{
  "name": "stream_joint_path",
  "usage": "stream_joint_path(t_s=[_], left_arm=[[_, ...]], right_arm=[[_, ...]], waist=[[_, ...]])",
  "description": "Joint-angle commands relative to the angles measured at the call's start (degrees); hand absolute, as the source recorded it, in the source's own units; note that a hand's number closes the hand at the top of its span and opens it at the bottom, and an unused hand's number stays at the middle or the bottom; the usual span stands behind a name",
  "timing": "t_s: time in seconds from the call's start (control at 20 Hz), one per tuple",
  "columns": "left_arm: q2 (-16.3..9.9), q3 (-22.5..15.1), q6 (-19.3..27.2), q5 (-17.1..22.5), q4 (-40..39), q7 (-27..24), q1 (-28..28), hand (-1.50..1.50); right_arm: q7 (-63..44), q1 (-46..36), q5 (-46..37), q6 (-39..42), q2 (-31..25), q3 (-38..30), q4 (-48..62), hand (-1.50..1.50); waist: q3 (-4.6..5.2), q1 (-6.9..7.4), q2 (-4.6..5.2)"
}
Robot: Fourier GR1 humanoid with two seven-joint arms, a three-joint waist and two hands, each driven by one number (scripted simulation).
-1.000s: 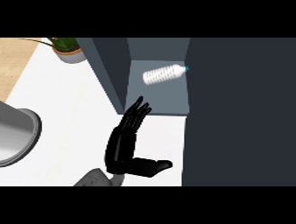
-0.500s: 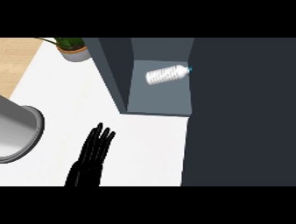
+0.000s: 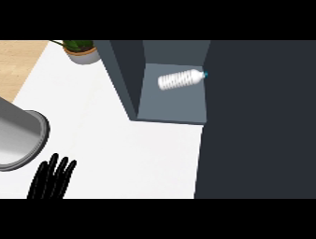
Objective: Pick up the bottled water, place it into the cabinet and close the cabinet
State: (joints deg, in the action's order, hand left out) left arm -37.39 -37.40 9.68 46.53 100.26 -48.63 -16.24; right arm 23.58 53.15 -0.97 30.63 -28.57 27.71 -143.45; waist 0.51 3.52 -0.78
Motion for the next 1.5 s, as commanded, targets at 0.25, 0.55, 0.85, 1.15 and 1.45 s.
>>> stream_joint_path(t_s=[0.25,0.55,0.85,1.15,1.45], left_arm=[[-11.2,6.5,-10.8,3.7,2.5,-5.3,-8.5,-1.50],[-13.5,6.7,-13.7,3.1,3.3,-5.9,-9.7,-1.50],[-15.6,9.0,-16.1,4.3,2.3,-6.1,-9.6,-1.50],[-17.0,10.3,-17.9,4.2,2.3,-6.8,-10.1,-1.50],[-18.2,12.0,-19.0,5.5,2.4,-6.6,-9.8,-1.50]], right_arm=[[-17.9,-9.1,-6.0,-3.4,1.8,11.4,-8.0,1.50],[-20.8,-22.5,-4.8,-1.8,1.1,10.7,-5.1,1.50],[-26.1,-31.0,-2.7,-2.6,1.6,11.5,0.6,1.50],[-29.3,-34.9,0.4,-5.9,6.0,12.5,3.9,1.50],[-31.7,-37.2,2.9,-7.8,9.8,11.2,7.3,1.50]], waist=[[0.08,1.52,1.31],[0.22,4.04,1.68],[0.53,5.52,2.25],[0.64,6.53,2.44],[0.57,6.67,3.18]])
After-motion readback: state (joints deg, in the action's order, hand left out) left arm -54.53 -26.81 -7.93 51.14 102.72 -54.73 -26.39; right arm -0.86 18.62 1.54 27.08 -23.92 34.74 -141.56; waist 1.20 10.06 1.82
